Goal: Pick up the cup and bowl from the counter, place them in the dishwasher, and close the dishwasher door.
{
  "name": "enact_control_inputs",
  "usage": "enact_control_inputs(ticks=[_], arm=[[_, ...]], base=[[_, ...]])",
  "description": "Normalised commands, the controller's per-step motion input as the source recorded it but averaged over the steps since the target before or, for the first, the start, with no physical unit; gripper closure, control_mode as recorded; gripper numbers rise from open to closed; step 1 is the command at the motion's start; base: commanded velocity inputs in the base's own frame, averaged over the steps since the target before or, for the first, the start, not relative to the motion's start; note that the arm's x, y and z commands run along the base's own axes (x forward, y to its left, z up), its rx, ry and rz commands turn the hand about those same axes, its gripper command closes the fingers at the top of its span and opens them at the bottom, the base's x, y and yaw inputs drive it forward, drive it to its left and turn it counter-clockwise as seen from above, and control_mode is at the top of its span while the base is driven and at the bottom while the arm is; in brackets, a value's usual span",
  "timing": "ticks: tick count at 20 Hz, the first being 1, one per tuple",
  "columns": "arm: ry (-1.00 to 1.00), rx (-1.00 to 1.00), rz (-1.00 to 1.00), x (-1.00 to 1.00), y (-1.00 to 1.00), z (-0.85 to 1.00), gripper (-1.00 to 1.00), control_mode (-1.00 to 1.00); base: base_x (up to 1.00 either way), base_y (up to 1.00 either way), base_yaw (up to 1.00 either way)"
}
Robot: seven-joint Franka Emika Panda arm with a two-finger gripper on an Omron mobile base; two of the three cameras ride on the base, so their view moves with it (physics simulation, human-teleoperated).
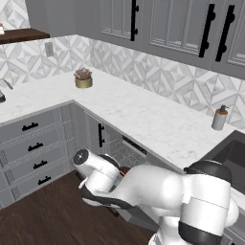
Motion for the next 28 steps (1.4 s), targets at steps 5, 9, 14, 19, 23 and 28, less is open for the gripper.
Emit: enact_control_inputs(ticks=[5,9,14,19,23,28], arm=[[0.0,-0.12,0.01,0.12,0.26,-0.72,-1.0,-1.0],[0.0,-0.12,0.0,0.28,0.28,-0.75,-1.0,-1.0],[0.0,-0.12,0.0,0.27,0.39,-0.64,-1.0,-1.0],[0.03,-0.14,0.0,0.24,0.54,-0.63,-1.0,-1.0],[0.07,-0.14,0.0,0.32,0.51,-0.66,-1.0,-1.0],[0.08,-0.09,0.0,0.51,0.03,-0.82,-1.0,-1.0]], base=[[0.0,0.0,0.0],[0.0,0.0,0.0],[0.0,0.0,0.0],[0.0,0.0,0.0],[0.0,0.0,0.0],[0.0,0.0,0.0]])
